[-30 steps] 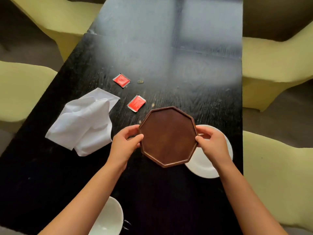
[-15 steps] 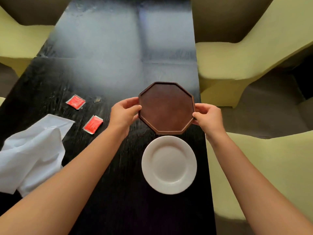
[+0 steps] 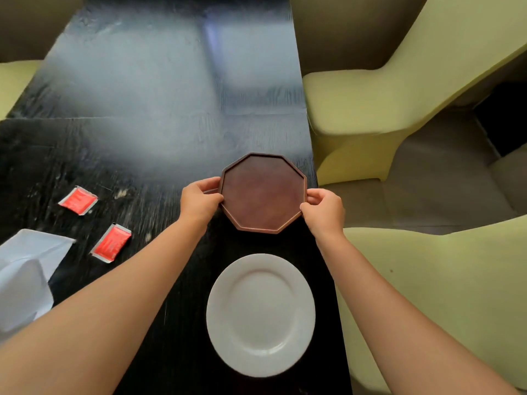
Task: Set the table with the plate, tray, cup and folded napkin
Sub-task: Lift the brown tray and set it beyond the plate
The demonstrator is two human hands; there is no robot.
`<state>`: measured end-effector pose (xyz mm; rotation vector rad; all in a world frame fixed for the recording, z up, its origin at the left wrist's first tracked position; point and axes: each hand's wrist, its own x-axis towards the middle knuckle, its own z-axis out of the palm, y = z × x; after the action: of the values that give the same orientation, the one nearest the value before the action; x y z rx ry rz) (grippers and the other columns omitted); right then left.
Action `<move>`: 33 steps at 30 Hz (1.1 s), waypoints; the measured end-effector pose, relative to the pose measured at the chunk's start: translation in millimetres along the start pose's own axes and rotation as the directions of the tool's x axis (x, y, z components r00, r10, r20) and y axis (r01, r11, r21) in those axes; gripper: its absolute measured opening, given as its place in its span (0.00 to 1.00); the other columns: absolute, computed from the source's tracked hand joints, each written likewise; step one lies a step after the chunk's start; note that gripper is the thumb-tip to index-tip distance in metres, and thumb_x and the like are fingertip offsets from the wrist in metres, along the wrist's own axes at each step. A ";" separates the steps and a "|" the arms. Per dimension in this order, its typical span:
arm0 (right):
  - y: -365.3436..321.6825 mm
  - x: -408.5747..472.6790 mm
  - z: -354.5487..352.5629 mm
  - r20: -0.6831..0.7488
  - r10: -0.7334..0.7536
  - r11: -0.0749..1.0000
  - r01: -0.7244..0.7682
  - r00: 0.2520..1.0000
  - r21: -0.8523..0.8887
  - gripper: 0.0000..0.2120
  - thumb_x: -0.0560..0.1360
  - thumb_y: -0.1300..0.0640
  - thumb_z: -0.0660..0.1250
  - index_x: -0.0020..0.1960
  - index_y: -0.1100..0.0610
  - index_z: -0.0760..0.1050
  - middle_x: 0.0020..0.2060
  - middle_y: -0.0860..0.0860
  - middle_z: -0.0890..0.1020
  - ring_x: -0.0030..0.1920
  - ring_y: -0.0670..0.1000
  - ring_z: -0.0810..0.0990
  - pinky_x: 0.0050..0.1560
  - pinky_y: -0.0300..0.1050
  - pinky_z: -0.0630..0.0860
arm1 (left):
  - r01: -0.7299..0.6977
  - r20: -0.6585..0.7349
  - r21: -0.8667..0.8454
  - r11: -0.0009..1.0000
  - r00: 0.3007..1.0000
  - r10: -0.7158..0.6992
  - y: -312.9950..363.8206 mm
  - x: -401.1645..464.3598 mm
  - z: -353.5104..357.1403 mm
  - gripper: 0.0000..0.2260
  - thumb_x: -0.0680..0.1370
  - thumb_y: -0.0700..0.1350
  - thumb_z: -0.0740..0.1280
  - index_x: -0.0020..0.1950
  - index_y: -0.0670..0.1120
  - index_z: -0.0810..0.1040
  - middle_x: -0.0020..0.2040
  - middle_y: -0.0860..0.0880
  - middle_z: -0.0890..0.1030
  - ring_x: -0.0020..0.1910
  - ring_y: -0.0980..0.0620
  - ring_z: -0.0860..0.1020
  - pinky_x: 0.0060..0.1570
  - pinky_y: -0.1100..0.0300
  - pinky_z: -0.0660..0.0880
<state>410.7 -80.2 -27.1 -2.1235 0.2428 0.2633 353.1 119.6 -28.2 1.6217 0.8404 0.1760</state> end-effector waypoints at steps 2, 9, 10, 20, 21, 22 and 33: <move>3.9 4.3 2.5 -0.003 -0.007 0.999 0.007 1.000 -0.032 0.13 0.69 0.67 0.64 0.51 0.56 0.80 0.45 0.51 0.83 0.44 0.48 0.77 0.45 0.39 0.70 | -0.008 -0.011 0.056 0.998 1.000 0.008 -7.1 1.5 4.3 0.21 0.69 0.27 0.62 0.58 0.44 0.80 0.43 0.53 0.81 0.44 0.56 0.80 0.39 0.68 0.75; 7.4 13.6 5.7 0.027 -0.090 0.984 0.093 0.996 -0.151 0.12 0.68 0.67 0.63 0.47 0.58 0.81 0.44 0.55 0.84 0.47 0.55 0.81 0.44 0.41 0.71 | -0.049 -0.059 0.165 0.985 0.996 0.060 -21.4 2.1 13.3 0.20 0.70 0.28 0.63 0.57 0.43 0.81 0.40 0.57 0.80 0.42 0.60 0.79 0.50 0.61 0.75; 5.7 14.5 5.9 0.023 -0.105 0.980 0.108 0.994 -0.165 0.12 0.68 0.68 0.62 0.46 0.59 0.81 0.43 0.56 0.85 0.47 0.56 0.81 0.44 0.42 0.72 | -0.057 -0.061 0.174 0.983 0.996 0.068 -22.1 2.7 14.0 0.20 0.70 0.28 0.63 0.57 0.43 0.81 0.38 0.59 0.79 0.40 0.63 0.78 0.48 0.62 0.74; 7.7 22.1 11.0 0.059 -0.116 0.949 0.128 0.991 -0.289 0.14 0.69 0.67 0.60 0.50 0.60 0.79 0.48 0.58 0.81 0.50 0.57 0.77 0.43 0.41 0.68 | -0.149 -0.046 0.328 0.933 0.984 0.173 -24.3 3.7 12.7 0.18 0.71 0.30 0.64 0.57 0.43 0.81 0.42 0.56 0.78 0.41 0.60 0.76 0.49 0.66 0.68; 7.3 22.2 11.0 0.060 -0.115 0.948 0.128 0.992 -0.292 0.14 0.69 0.67 0.60 0.50 0.60 0.79 0.48 0.58 0.81 0.50 0.57 0.77 0.44 0.42 0.69 | -0.150 -0.047 0.327 0.933 0.984 0.174 -23.9 3.4 12.6 0.18 0.71 0.30 0.64 0.57 0.43 0.81 0.42 0.55 0.78 0.41 0.60 0.76 0.49 0.66 0.68; 6.4 22.6 10.4 0.061 -0.113 0.947 0.126 0.992 -0.296 0.14 0.69 0.67 0.60 0.50 0.60 0.79 0.48 0.58 0.81 0.50 0.57 0.77 0.45 0.42 0.69 | -0.147 -0.045 0.325 0.934 0.984 0.170 -23.3 3.6 12.4 0.18 0.71 0.30 0.65 0.58 0.42 0.80 0.43 0.54 0.79 0.42 0.59 0.76 0.50 0.66 0.69; -11.1 -5.8 -8.5 0.172 -0.209 0.877 0.262 0.963 -0.403 0.15 0.73 0.60 0.62 0.59 0.57 0.76 0.54 0.57 0.78 0.57 0.58 0.74 0.52 0.46 0.71 | -0.178 0.043 0.494 0.851 0.983 0.181 -11.6 -31.0 -24.9 0.13 0.78 0.43 0.62 0.61 0.44 0.77 0.52 0.45 0.81 0.46 0.53 0.75 0.48 0.60 0.70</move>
<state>409.0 -81.1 -12.1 -2.5268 -0.1664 0.3244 312.2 120.8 -22.1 2.1908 0.7740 0.0981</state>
